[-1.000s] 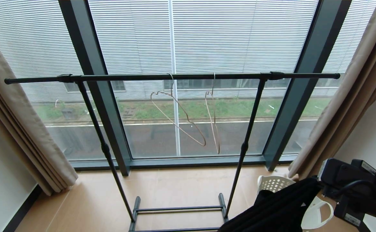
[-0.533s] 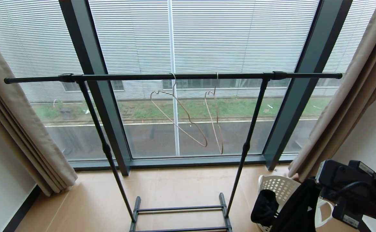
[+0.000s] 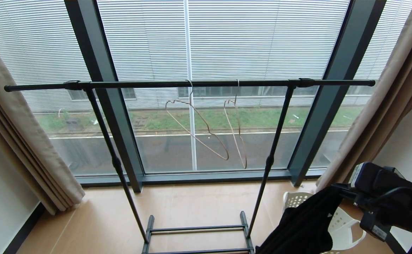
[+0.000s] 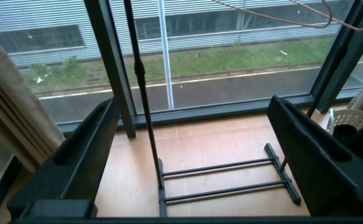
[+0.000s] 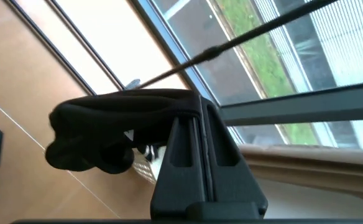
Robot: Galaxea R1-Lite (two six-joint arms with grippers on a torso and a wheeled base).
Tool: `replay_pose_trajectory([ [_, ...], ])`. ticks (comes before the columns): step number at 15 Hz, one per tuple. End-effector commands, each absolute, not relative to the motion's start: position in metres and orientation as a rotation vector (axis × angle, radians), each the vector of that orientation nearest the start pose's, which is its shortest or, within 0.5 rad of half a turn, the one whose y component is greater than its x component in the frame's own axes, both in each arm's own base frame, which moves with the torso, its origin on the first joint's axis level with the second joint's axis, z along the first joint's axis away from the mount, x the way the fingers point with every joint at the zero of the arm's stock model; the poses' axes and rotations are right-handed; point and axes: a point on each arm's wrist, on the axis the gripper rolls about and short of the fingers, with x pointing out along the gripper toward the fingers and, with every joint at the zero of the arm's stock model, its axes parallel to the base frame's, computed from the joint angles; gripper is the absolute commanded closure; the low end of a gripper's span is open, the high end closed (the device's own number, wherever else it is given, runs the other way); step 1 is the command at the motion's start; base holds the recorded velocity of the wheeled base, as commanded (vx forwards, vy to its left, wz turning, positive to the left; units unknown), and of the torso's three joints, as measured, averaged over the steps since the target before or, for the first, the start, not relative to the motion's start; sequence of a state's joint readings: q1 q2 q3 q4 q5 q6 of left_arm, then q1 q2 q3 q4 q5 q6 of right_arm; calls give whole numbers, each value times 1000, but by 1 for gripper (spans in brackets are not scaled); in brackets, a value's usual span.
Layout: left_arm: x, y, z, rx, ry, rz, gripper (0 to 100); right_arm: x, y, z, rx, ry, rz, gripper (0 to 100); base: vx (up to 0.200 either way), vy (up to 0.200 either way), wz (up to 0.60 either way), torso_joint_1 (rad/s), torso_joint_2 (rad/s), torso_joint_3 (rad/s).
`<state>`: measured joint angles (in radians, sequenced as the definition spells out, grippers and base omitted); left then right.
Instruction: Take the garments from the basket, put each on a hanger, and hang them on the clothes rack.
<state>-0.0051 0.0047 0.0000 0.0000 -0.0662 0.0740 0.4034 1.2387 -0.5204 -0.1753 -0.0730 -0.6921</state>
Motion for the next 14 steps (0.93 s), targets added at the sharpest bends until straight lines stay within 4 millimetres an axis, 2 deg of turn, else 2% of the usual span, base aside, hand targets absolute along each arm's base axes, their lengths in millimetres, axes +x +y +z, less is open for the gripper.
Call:
replay_pose_trajectory([
  [1, -17, -2, 77, 72, 70, -62, 0, 164, 76, 173, -750, 379, 541, 100, 0, 0, 0, 0, 0, 0],
  [2, -9, -2, 83, 68, 163, -81, 0, 168, 90, 174, -691, 351, 572, 100, 0, 0, 0, 0, 0, 0],
  [5, 26, -3, 127, -13, 340, -125, 0, 182, 130, 184, -468, 349, 619, 100, 0, 0, 0, 0, 0, 0],
  [6, 50, -4, 147, -60, 405, -128, 0, 191, 146, 193, -401, 359, 600, 100, 0, 0, 0, 0, 0, 0],
  [7, 66, -5, 156, -70, 446, -141, 0, 200, 155, 200, -392, 360, 558, 100, 0, 0, 0, 0, 0, 0],
  [10, 102, -19, 166, -71, 543, -240, 0, 216, 176, 218, -344, 361, 496, 100, 0, 0, 0, 0, 0, 0],
  [12, 122, -31, 163, -40, 556, -274, 0, 224, 189, 229, -304, 377, 443, 100, 0, 0, 0, 0, 0, 0],
  [13, 137, -42, 159, -13, 558, -277, 0, 226, 202, 232, -289, 399, 407, 100, 0, 0, 0, 0, 0, 0],
  [14, 142, -46, 157, -4, 560, -278, 0, 228, 207, 232, -292, 404, 388, 100, 0, 0, 0, 0, 0, 0],
])
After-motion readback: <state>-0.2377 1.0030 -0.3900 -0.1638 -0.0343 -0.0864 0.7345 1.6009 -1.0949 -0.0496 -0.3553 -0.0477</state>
